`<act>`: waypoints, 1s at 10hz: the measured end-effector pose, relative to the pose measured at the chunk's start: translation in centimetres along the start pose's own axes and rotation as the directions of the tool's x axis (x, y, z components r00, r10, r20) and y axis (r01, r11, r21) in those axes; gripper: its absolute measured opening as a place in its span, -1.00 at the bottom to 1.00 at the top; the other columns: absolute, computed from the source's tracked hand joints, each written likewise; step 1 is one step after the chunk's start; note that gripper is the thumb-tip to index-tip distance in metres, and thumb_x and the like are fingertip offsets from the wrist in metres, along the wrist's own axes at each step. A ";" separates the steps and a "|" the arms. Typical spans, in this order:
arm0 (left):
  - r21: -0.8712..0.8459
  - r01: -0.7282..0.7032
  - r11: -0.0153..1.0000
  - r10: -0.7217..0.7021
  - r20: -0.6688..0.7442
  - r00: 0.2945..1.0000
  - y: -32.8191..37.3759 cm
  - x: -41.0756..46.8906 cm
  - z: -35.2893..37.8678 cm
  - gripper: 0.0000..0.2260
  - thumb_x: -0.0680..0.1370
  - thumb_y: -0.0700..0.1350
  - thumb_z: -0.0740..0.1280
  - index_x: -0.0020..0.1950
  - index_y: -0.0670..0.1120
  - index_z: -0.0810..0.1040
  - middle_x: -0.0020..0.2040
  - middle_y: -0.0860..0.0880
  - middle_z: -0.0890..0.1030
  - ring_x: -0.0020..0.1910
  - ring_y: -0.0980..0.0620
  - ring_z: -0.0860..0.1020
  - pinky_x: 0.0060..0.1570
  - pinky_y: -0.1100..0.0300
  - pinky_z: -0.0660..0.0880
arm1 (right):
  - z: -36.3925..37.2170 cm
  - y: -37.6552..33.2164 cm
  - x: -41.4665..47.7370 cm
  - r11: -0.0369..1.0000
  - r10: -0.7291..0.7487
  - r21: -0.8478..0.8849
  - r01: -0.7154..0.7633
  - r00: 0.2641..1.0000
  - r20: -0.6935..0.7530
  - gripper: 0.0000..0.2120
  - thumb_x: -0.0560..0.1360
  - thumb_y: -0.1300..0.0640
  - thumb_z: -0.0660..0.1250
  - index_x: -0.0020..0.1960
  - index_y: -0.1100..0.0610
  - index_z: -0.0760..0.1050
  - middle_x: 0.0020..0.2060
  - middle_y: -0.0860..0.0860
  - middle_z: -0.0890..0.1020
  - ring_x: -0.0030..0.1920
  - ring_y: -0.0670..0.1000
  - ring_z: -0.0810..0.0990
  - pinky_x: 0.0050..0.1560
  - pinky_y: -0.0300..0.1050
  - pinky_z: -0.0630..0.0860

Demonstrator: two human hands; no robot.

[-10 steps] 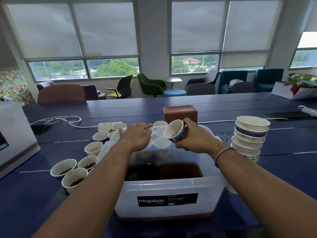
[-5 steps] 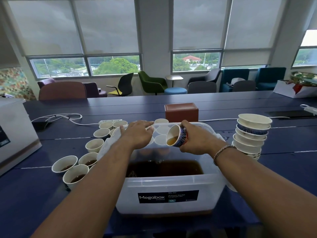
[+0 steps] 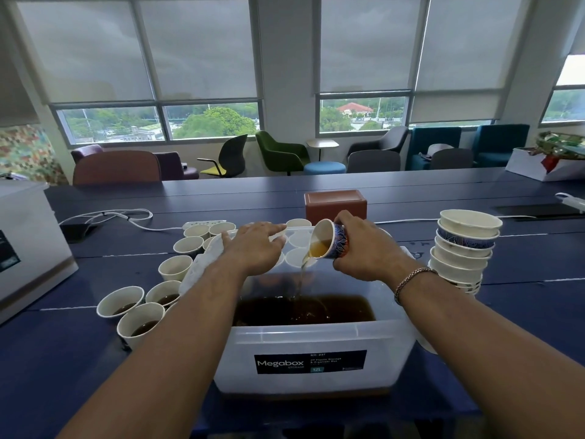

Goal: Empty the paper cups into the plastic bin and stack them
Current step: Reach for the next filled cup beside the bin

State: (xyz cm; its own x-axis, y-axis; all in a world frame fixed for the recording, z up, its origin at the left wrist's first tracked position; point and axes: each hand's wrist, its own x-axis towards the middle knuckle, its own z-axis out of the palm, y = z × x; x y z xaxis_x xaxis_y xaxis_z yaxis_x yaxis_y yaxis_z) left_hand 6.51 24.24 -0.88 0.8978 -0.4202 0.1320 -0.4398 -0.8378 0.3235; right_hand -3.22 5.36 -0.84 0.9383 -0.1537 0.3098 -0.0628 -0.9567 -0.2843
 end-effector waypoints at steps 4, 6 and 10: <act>0.015 0.008 1.000 -0.008 0.010 1.000 0.2 -0.1 -0.1 -0.61 0.66 0.15 0.12 0.51 0.23 0.28 0.59 0.07 0.19 0.58 -0.08 0.09 0.47 -0.37 -0.14 | -0.2 0.1 0.3 0.996 -0.009 -0.094 -0.007 0.987 -0.160 -0.34 0.34 -0.04 0.50 0.32 0.00 0.25 0.20 0.03 0.45 0.15 0.04 0.42 0.15 0.07 0.50; 0.017 0.002 1.000 -0.002 0.005 1.000 0.1 -0.1 0.0 -0.60 0.66 0.15 0.12 0.51 0.23 0.28 0.58 0.07 0.20 0.58 -0.08 0.10 0.47 -0.38 -0.13 | -0.2 0.1 0.3 0.994 -0.006 -0.113 -0.014 0.984 -0.177 -0.31 0.34 -0.03 0.50 0.34 0.00 0.23 0.25 0.03 0.43 0.19 0.06 0.40 0.17 0.08 0.48; 0.001 -0.005 1.000 0.005 -0.001 1.000 -0.2 0.1 0.2 -0.61 0.65 0.16 0.13 0.50 0.24 0.29 0.58 0.08 0.22 0.57 -0.07 0.11 0.46 -0.38 -0.13 | -0.4 -0.2 0.2 0.984 -0.024 -0.176 -0.010 0.981 -0.193 -0.32 0.36 0.00 0.47 0.37 -0.01 0.21 0.27 0.04 0.41 0.22 0.07 0.38 0.18 0.05 0.37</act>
State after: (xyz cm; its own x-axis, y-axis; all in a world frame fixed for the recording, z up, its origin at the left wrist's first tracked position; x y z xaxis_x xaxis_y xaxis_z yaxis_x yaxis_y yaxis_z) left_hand 6.70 24.28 -1.07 0.8958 -0.4236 0.1346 -0.4439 -0.8363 0.3219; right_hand -3.15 5.41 -0.32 0.8564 -0.1752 0.4856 -0.1312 -0.9836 -0.1236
